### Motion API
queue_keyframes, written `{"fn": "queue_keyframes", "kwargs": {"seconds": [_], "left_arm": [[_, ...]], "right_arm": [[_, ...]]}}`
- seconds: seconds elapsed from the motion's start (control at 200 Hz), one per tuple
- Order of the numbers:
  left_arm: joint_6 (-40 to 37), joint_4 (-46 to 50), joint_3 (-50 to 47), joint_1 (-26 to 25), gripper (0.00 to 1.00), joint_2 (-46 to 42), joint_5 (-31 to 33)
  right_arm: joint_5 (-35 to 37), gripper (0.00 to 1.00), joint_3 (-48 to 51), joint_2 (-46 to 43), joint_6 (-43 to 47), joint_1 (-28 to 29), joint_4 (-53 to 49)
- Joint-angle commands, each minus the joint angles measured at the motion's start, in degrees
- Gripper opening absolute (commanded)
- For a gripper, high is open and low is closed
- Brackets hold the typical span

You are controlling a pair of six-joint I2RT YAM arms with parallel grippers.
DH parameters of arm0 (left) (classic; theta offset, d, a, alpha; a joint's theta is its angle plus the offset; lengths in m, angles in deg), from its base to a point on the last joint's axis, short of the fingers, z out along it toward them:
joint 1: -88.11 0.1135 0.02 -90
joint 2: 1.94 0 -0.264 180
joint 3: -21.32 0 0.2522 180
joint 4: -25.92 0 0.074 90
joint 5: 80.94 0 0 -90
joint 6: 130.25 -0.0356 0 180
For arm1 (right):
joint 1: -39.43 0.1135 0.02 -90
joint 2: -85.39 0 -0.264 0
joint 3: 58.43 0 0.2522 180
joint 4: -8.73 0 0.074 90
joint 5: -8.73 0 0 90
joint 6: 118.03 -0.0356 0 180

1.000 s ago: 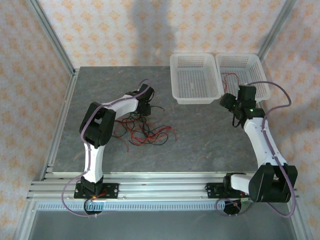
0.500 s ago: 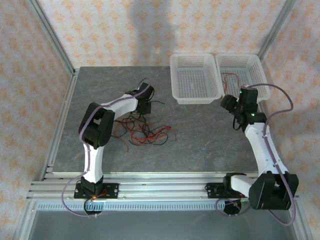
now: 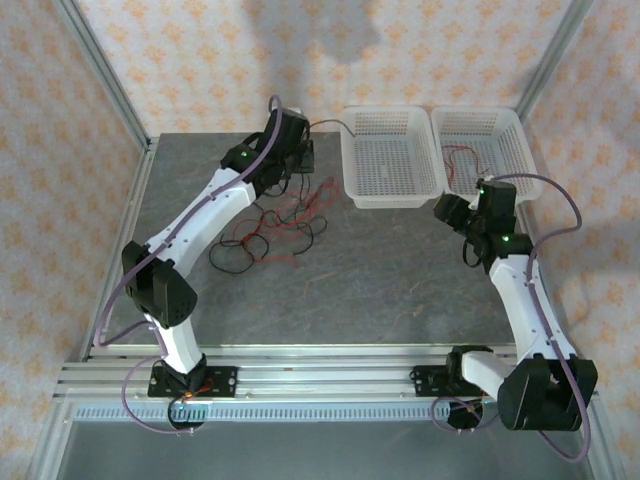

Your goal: Untangle the cables

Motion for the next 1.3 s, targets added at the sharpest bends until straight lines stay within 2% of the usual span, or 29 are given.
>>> {"fn": "queue_keyframes", "kwargs": {"seconds": [0.0,0.135,0.205,0.38,0.531,0.656,0.776,0.916,1.126,1.296], "left_arm": [[0.07,5.97,5.7,-1.17,0.0,-0.15,0.76],[0.04,8.06,10.26,-2.75,0.0,-0.14,0.27],[0.12,8.6,11.03,-3.56,0.0,-0.62,0.23],[0.74,8.63,10.49,-5.16,0.0,-2.57,0.71],[1.09,8.37,10.29,-6.29,0.0,-4.17,0.63],[1.15,8.19,10.31,-7.18,0.0,-5.45,0.38],[1.22,8.04,10.38,-7.83,0.0,-6.57,0.35],[1.18,8.01,11.22,-8.25,0.0,-7.5,0.23],[0.5,6.5,13.8,-8.25,0.0,-6.96,0.8],[-0.22,4.97,19.57,-8.25,0.0,-2.7,0.62]], "right_arm": [[-4.88,0.68,1.41,-2.43,0.66,0.32,3.16],[-14.45,0.68,2.41,-4.59,1.74,1.97,7.08],[-16.85,0.68,2.35,-4.74,0.69,4.73,9.26],[-14.25,0.67,2.14,-0.55,-5.94,17.1,16.5],[-9.88,0.62,1.05,8.7,-12.44,27.11,23.45],[-7.41,0.61,-1.36,17.66,-16.37,32.42,27.05],[-7.23,0.59,-1.96,23.55,-19.49,34.71,31.64],[-5.63,0.59,-1.15,26.56,-21.04,35.48,33.44],[-3.73,0.59,4.64,25.06,-22.35,35.57,35.07],[-1.79,0.59,11.55,21.26,-23.52,35.66,35.81]]}}
